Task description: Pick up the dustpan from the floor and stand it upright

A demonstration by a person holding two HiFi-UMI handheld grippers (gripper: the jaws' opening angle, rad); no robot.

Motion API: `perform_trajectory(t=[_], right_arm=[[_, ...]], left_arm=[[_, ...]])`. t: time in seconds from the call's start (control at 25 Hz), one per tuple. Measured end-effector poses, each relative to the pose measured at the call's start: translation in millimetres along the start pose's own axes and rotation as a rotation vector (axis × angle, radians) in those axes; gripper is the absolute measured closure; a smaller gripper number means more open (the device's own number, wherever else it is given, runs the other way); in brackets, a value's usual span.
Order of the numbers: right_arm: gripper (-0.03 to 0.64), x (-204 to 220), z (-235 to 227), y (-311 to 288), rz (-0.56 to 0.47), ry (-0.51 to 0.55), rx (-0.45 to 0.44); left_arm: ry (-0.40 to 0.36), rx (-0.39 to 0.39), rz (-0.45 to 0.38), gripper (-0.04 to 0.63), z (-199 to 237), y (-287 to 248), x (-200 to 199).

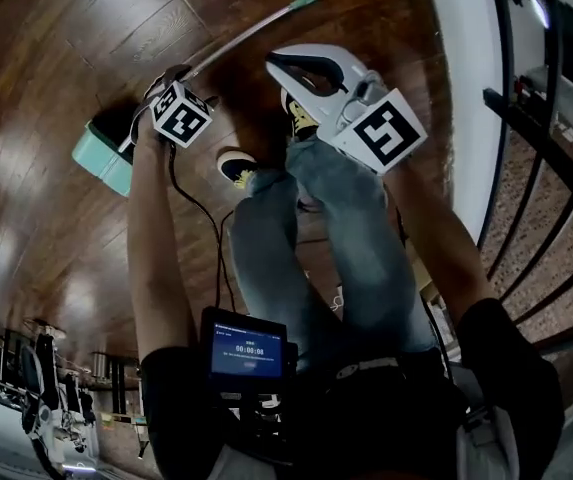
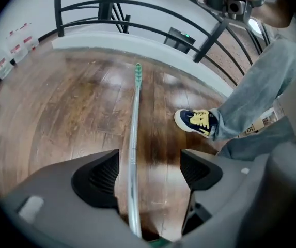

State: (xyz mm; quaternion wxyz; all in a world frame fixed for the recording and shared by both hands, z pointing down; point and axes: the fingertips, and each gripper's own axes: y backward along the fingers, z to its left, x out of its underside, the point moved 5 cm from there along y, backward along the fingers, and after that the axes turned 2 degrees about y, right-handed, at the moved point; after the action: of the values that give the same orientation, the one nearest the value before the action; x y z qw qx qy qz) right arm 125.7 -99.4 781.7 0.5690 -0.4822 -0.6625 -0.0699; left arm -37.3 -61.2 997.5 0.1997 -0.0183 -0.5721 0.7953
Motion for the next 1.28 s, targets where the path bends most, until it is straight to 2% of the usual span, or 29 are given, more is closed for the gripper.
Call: perform_trajectory(t=[0.16, 0.28, 0.48, 0.6, 0.72, 0.84, 1.08, 1.28], right_arm=[[0.614, 6.1, -18.7, -19.4, -0.075, -0.007, 0.069], [0.614, 5.1, -30.4, -14.3, -0.101, -0.008, 0.071], [0.614, 16.2, -42.7, -5.4, -0.102, -0.017, 0.095], [0.614, 17.1, -47.7, -4.2, -0.099, -0.009, 0.092], [0.614, 15.4, -52.5, -1.2, -0.094, -0.004, 0.091], [0.614, 14.1, -57.7, -0.1, -0.095, -0.009, 0.091], [0.614, 4.3, -54.1, 11.3, -0.121, -0.028, 0.111], [0.614, -29.9, -30.6, 28.9, -0.135, -0.008, 0.104]], left_arm=[[-0.086, -0.053, 0.079, 0.206, 58.7, -19.7, -5.9], [-0.092, -0.058, 0.108, 0.242, 67.0, -32.3, -19.8], [-0.080, -0.064, 0.102, 0.347, 64.7, -61.7, -36.2], [-0.062, -0.131, 0.114, 0.492, 74.1, -71.7, -36.8], [-0.089, -0.166, 0.139, 0.546, 76.9, -80.0, -37.2], [-0.093, -0.197, 0.146, 0.571, 78.6, -85.0, -35.9], [-0.066, -0.191, 0.099, 0.572, 68.4, -62.4, -39.9], [-0.022, -0.192, -0.057, 0.572, 53.0, 18.1, -62.4]])
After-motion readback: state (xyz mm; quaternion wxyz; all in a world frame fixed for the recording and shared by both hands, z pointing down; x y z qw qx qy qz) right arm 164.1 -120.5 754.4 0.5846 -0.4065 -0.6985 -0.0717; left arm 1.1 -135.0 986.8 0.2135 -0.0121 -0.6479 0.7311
